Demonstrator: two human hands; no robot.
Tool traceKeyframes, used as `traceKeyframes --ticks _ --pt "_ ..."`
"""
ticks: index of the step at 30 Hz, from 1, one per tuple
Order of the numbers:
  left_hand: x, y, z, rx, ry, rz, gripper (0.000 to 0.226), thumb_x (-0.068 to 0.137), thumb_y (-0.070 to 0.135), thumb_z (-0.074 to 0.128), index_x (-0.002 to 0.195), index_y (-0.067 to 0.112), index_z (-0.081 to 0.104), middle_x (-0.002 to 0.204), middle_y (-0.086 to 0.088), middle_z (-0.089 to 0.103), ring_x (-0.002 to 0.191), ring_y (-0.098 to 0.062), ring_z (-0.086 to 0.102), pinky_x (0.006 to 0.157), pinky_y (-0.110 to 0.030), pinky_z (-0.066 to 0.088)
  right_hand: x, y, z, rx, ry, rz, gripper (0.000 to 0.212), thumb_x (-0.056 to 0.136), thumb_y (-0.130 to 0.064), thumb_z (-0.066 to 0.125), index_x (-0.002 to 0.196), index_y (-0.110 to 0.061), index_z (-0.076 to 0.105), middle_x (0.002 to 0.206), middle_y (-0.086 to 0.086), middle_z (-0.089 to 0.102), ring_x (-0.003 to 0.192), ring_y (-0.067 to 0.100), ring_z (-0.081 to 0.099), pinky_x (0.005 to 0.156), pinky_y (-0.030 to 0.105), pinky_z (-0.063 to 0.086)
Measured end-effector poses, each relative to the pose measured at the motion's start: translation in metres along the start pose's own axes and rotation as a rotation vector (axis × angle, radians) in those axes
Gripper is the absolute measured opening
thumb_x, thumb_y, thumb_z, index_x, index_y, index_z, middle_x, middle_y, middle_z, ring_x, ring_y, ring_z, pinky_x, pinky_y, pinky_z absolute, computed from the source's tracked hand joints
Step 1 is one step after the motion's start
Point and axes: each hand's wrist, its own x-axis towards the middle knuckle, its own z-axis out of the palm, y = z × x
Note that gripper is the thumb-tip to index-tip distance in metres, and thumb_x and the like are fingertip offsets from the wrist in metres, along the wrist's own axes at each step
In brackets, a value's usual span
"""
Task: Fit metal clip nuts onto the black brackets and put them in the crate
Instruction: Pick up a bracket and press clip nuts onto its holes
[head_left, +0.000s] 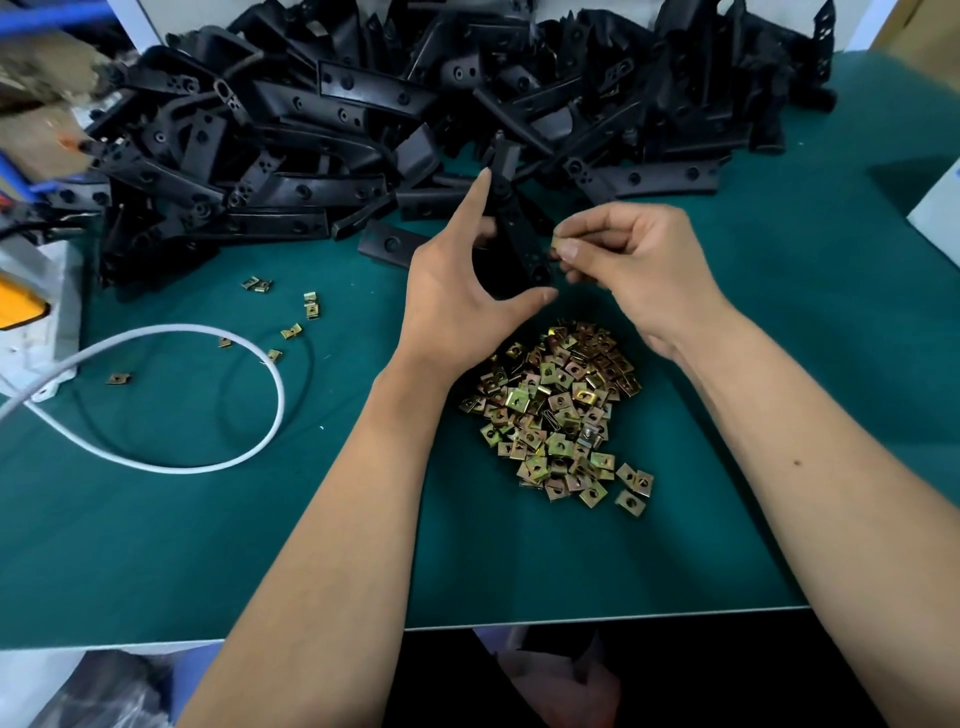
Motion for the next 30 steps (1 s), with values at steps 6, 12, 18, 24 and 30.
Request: traceKeyframes --ticks 6,12,18,24,30 --pt "-0.0003 -0.0006 0.0008 -0.005 0.004 0.016 0.113 0.069 0.042 0.092 0.16 0.017 0.031 0.113 0.017 0.06 0.11 0.007 0.052 0.097 0.002 0.03 0.0002 -0.0001 0.0006 0.001 -0.043 0.043 0.012 0.095 -0.002 0.07 0.093 -0.011 0.077 0.076 0.003 0.077 0.064 0.011 0.07 0.061 0.018 0.054" --pt "-0.0013 -0.0008 0.0019 -0.018 -0.006 0.033 0.112 0.068 0.04 0.092 0.16 0.019 0.031 0.116 0.016 0.061 0.113 0.009 0.049 0.099 0.003 0.028 0.0009 0.0016 -0.0003 -0.063 -0.056 0.052 0.017 0.099 -0.015 0.068 0.084 -0.018 0.076 0.067 -0.001 0.071 0.061 0.011 0.061 0.057 0.021 0.051" --pt "-0.0013 0.0013 0.0012 -0.022 -0.011 0.035 0.112 0.068 0.039 0.093 0.16 0.017 0.032 0.122 0.008 0.067 0.114 0.007 0.052 0.101 0.001 0.03 0.0009 0.0022 -0.001 -0.074 -0.073 0.072 0.017 0.097 -0.016 0.07 0.082 -0.019 0.076 0.064 -0.002 0.07 0.057 0.008 0.059 0.054 0.018 0.048" --pt "-0.0013 0.0023 0.0016 -0.013 -0.023 0.027 0.114 0.068 0.041 0.093 0.161 0.018 0.031 0.125 0.005 0.068 0.116 0.004 0.053 0.101 0.001 0.03 0.0011 0.0024 0.0001 -0.102 -0.064 0.084 0.018 0.097 -0.018 0.071 0.08 -0.022 0.076 0.064 -0.003 0.07 0.058 0.006 0.059 0.054 0.017 0.047" --pt "-0.0011 0.0035 0.0022 0.015 -0.025 0.013 0.116 0.067 0.044 0.094 0.161 0.02 0.03 0.125 0.006 0.068 0.119 -0.004 0.057 0.1 0.002 0.028 0.0 0.0028 0.0021 -0.075 -0.077 0.124 0.019 0.097 -0.018 0.071 0.078 -0.021 0.075 0.062 -0.003 0.067 0.057 0.008 0.056 0.052 0.017 0.044"
